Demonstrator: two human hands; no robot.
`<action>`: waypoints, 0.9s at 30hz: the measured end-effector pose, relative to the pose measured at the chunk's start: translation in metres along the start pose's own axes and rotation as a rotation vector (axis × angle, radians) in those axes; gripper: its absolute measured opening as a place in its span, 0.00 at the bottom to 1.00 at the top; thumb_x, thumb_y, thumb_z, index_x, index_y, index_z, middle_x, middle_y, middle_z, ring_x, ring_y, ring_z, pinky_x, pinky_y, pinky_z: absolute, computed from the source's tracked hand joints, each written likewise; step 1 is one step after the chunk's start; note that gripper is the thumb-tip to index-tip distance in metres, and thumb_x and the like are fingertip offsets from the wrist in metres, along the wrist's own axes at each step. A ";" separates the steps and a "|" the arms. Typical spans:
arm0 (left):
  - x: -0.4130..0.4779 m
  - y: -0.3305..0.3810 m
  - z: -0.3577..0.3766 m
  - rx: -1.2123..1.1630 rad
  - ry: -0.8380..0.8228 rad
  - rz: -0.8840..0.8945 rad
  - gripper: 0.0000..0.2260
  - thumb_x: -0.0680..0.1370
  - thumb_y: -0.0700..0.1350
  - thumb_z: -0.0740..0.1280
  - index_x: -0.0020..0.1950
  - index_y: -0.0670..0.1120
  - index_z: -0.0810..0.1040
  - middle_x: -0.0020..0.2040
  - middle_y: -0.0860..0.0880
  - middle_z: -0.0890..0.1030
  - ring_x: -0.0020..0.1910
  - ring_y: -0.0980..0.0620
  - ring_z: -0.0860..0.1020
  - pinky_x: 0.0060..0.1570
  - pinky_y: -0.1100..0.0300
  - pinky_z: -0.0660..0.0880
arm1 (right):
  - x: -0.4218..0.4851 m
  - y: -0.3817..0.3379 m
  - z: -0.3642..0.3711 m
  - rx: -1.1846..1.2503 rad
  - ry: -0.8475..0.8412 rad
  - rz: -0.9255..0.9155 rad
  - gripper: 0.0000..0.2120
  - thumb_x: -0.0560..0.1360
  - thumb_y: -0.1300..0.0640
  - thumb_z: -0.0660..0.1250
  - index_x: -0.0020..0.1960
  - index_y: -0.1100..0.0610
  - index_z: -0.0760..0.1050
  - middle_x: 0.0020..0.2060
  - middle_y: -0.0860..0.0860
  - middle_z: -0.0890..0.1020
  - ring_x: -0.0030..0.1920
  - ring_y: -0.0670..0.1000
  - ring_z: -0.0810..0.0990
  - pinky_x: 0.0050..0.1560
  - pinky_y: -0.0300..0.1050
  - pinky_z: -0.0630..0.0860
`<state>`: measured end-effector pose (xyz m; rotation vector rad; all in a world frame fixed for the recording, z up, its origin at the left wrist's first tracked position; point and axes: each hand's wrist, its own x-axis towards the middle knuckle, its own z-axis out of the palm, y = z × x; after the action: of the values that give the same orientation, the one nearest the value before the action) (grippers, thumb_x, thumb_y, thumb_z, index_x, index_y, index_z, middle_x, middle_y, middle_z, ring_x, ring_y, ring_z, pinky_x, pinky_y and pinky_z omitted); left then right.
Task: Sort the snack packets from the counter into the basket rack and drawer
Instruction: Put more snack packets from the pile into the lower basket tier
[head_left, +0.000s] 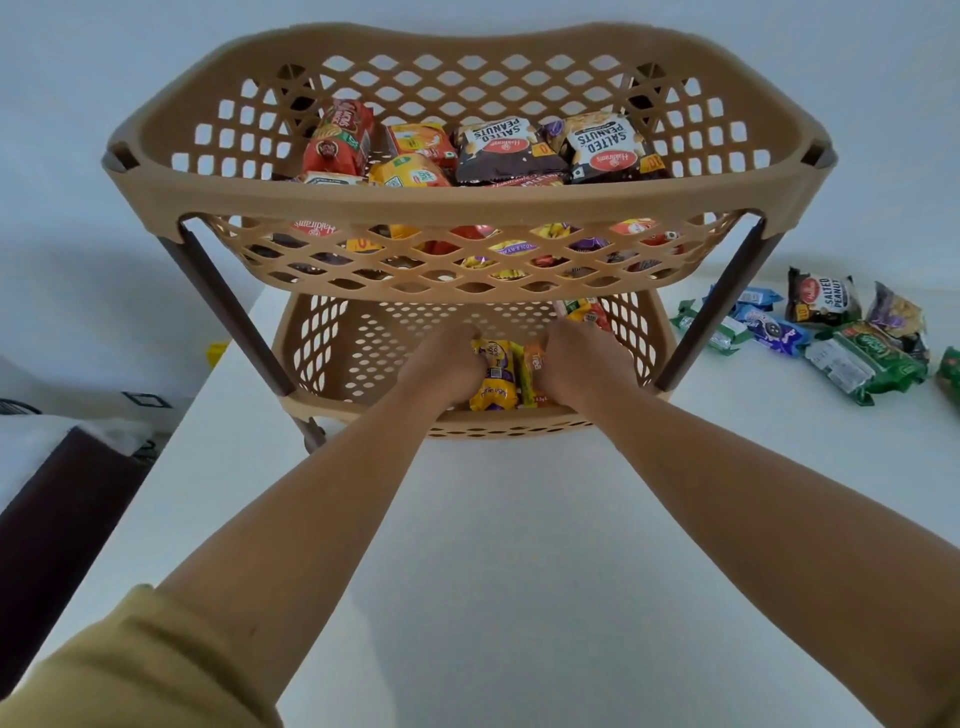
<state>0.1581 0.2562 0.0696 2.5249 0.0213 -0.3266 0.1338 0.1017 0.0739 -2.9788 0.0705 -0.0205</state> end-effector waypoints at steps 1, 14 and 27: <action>0.001 -0.001 0.000 0.001 0.006 -0.009 0.22 0.78 0.48 0.64 0.73 0.51 0.68 0.71 0.46 0.72 0.65 0.44 0.73 0.60 0.46 0.75 | 0.000 0.000 0.000 0.002 0.004 0.001 0.07 0.76 0.56 0.66 0.52 0.57 0.76 0.39 0.52 0.80 0.38 0.54 0.79 0.40 0.51 0.81; 0.002 -0.001 0.003 -0.010 0.039 -0.050 0.22 0.78 0.48 0.66 0.71 0.47 0.68 0.65 0.45 0.76 0.59 0.44 0.77 0.47 0.54 0.74 | 0.004 0.003 0.005 0.052 0.042 -0.017 0.08 0.76 0.53 0.66 0.53 0.55 0.76 0.40 0.50 0.79 0.38 0.52 0.78 0.37 0.47 0.78; -0.002 0.003 0.001 0.015 0.176 0.045 0.23 0.77 0.58 0.64 0.67 0.47 0.70 0.62 0.46 0.79 0.60 0.44 0.77 0.55 0.47 0.76 | 0.006 0.005 0.006 0.116 0.085 -0.041 0.11 0.74 0.54 0.67 0.55 0.56 0.75 0.43 0.51 0.80 0.43 0.54 0.79 0.39 0.49 0.80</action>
<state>0.1563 0.2535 0.0704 2.5575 0.0301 -0.0864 0.1399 0.0974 0.0669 -2.8621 0.0184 -0.1516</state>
